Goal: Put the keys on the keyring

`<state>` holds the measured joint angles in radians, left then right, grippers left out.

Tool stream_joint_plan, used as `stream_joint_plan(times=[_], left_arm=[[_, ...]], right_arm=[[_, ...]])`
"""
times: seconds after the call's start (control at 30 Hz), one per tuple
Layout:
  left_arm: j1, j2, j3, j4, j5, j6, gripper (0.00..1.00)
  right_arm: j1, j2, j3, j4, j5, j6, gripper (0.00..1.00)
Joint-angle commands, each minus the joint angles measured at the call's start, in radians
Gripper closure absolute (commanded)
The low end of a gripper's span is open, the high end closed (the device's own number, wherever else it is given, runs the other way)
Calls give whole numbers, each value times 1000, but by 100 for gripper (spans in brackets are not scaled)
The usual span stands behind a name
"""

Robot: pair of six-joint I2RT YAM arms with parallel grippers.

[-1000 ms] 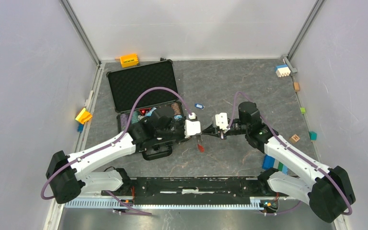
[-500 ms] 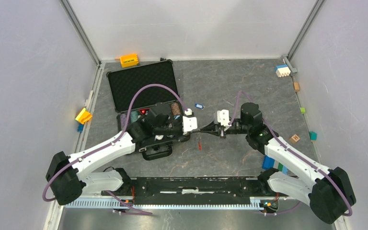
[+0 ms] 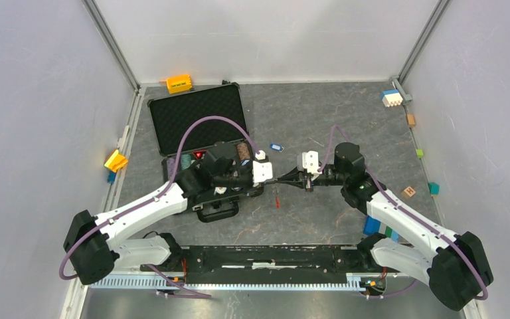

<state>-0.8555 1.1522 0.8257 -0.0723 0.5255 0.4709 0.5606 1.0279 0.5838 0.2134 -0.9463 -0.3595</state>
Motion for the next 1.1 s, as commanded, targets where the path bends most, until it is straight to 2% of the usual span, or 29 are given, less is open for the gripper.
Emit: stream_joint_plan(times=[0.0, 0.03, 0.1, 0.23, 0.37, 0.47, 0.6, 0.83, 1.07], left_arm=[[-5, -2, 4, 56, 29, -5, 98], [-5, -7, 3, 51, 15, -1, 98], [-5, -21, 1, 31, -6, 14, 98], [-2, -58, -9, -7, -21, 42, 98], [6, -107, -30, -18, 9, 39, 98], [7, -127, -42, -23, 38, 5, 98], [6, -124, -24, -59, 43, -48, 98], [7, -141, -2, -119, 39, -49, 98], [9, -176, 10, -209, 48, -3, 98]], right_arm=[[-3, -9, -5, 71, -4, 9, 100], [-5, -12, -9, 69, 4, 6, 98], [-15, -18, -5, 51, 24, -9, 85], [-42, -25, 30, -38, 93, -67, 53], [-85, -16, 66, -141, 212, -142, 39], [-112, 13, 67, -119, 327, -138, 31], [-113, 158, 132, -91, 429, -154, 30], [-117, 538, 354, -76, 534, -155, 32], [-135, 914, 760, -347, 502, -222, 34]])
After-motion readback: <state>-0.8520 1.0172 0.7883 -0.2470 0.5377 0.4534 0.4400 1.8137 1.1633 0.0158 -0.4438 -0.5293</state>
